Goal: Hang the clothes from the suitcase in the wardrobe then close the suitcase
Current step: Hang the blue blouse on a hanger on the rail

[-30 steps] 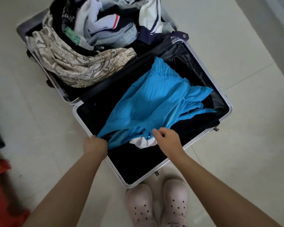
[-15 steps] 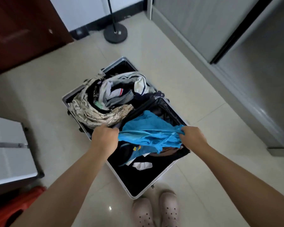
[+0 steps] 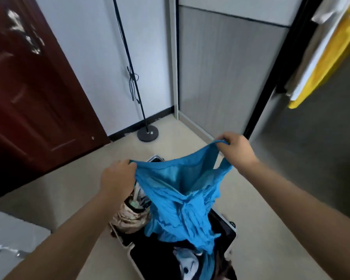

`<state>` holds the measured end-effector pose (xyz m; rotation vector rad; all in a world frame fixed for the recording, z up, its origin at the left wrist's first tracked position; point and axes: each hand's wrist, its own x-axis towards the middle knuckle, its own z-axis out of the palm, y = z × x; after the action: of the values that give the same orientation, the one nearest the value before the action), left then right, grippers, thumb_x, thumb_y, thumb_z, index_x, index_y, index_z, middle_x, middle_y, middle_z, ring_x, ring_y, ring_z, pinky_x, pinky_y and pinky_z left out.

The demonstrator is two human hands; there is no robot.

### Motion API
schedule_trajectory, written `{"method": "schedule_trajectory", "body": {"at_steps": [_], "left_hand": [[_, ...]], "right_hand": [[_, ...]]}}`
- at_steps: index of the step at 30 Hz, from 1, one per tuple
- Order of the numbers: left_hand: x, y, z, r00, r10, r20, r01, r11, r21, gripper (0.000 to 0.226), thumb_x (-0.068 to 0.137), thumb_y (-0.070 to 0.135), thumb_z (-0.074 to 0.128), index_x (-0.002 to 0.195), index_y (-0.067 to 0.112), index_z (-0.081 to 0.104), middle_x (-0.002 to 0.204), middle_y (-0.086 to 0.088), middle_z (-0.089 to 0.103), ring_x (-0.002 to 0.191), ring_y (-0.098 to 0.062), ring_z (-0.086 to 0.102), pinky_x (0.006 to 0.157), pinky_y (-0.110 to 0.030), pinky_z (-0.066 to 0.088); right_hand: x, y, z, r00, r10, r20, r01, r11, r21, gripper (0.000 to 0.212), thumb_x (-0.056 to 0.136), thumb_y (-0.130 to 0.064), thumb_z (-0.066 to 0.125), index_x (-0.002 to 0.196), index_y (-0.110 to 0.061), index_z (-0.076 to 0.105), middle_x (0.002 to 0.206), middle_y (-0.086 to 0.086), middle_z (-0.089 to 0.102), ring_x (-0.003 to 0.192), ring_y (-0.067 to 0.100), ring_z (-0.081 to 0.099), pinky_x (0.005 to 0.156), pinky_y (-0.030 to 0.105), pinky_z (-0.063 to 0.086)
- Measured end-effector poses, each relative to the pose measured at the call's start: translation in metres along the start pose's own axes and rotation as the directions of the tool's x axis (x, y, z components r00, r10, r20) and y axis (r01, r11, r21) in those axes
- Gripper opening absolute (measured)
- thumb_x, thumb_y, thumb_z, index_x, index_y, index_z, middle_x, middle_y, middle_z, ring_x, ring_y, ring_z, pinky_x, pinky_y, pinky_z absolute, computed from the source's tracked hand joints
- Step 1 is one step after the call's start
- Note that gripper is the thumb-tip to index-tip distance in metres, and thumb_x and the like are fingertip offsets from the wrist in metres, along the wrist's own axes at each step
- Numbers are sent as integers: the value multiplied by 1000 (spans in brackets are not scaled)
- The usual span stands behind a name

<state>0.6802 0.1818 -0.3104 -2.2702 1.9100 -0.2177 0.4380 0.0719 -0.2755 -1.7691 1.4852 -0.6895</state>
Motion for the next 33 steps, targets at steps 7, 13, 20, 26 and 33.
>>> {"method": "schedule_trajectory", "body": {"at_steps": [7, 13, 20, 26, 33], "left_hand": [[-6, -19, -125, 950, -54, -308, 22, 994, -108, 30, 78, 7, 61, 108, 9, 59, 105, -7, 63, 100, -29, 58, 71, -36, 52], [4, 10, -221, 635, -33, -772, -335, 889, -313, 23, 56, -5, 55, 74, 9, 55, 69, -12, 63, 73, -20, 50, 54, -28, 44], [34, 96, -310, 827, 98, -553, -324, 887, -329, 12, 81, 0, 55, 89, 8, 57, 94, -11, 62, 94, -31, 59, 69, -34, 41], [68, 199, -382, 695, -125, -708, -674, 232, -702, 54, 81, -2, 63, 124, 14, 35, 77, 3, 44, 64, -1, 50, 67, -12, 40], [122, 327, -435, 985, 173, -13, -34, 118, -992, 26, 93, 4, 42, 69, 14, 49, 55, -1, 40, 28, -4, 34, 29, -8, 21]], "right_hand": [[-38, -99, -129, 968, -174, -181, 191, 978, 86, 26, 81, 4, 53, 94, -17, 57, 70, 4, 49, 55, 11, 44, 48, 13, 37], [-85, -127, -226, 840, -218, -497, 376, 895, 242, 24, 83, 6, 51, 84, -17, 58, 76, 5, 53, 59, 7, 47, 52, 13, 37], [-110, -102, -329, 833, -113, -542, 182, 980, 75, 21, 81, 4, 49, 85, -13, 60, 72, 7, 51, 61, 16, 45, 43, 11, 35], [-107, -61, -438, 893, 18, -451, 19, 997, 77, 23, 81, 3, 54, 75, -18, 61, 71, 1, 54, 64, 11, 47, 53, 18, 39], [-96, -14, -539, 935, 35, -352, 202, 764, 613, 14, 89, -8, 47, 82, -13, 57, 80, 5, 53, 69, 15, 52, 60, 24, 42]]}}
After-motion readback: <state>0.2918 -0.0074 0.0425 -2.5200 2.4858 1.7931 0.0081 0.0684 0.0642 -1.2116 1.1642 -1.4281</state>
